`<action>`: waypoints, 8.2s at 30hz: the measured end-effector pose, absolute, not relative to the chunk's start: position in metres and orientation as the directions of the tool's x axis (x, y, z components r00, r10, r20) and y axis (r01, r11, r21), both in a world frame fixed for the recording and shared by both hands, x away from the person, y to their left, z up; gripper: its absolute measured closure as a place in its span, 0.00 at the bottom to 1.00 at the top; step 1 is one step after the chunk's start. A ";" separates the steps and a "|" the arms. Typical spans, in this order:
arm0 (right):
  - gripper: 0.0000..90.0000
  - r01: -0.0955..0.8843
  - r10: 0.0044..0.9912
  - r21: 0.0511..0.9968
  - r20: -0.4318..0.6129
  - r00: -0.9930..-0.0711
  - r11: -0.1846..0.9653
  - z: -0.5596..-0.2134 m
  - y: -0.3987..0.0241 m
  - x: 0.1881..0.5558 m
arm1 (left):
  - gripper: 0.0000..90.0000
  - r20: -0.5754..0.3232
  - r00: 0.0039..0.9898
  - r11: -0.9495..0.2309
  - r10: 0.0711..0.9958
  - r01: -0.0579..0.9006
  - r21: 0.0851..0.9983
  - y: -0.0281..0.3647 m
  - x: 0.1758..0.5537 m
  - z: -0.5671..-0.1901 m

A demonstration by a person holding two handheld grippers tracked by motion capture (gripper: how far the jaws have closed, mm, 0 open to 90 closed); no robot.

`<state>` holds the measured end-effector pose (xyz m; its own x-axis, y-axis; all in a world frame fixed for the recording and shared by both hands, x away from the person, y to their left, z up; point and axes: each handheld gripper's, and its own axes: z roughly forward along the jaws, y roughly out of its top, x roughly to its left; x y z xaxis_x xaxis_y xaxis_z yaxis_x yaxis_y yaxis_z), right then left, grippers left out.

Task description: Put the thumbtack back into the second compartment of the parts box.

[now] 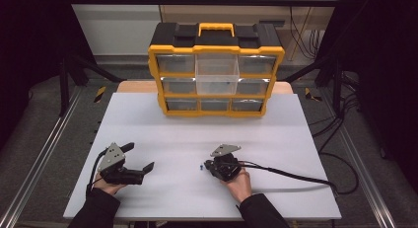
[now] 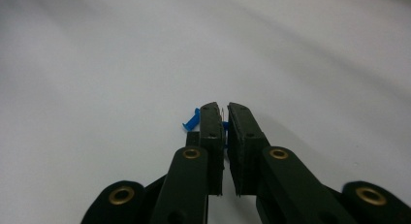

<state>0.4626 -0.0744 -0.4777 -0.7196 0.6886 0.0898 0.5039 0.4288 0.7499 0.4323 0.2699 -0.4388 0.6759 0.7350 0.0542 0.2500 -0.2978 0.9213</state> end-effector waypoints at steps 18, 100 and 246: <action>0.95 0.470 0.673 0.786 0.094 -0.734 0.402 -0.458 -0.082 0.458 | 0.01 0.053 0.676 -0.294 0.735 0.248 0.923 0.270 0.432 -0.438; 0.95 0.315 0.702 0.924 0.077 -0.708 0.216 -0.347 -0.150 0.470 | 0.01 0.044 0.677 -0.290 0.735 0.254 0.923 0.271 0.433 -0.439; 0.94 0.298 0.805 0.919 -0.032 -0.593 0.256 -0.236 -0.119 0.580 | 0.01 0.039 0.678 -0.285 0.734 0.255 0.924 0.271 0.433 -0.440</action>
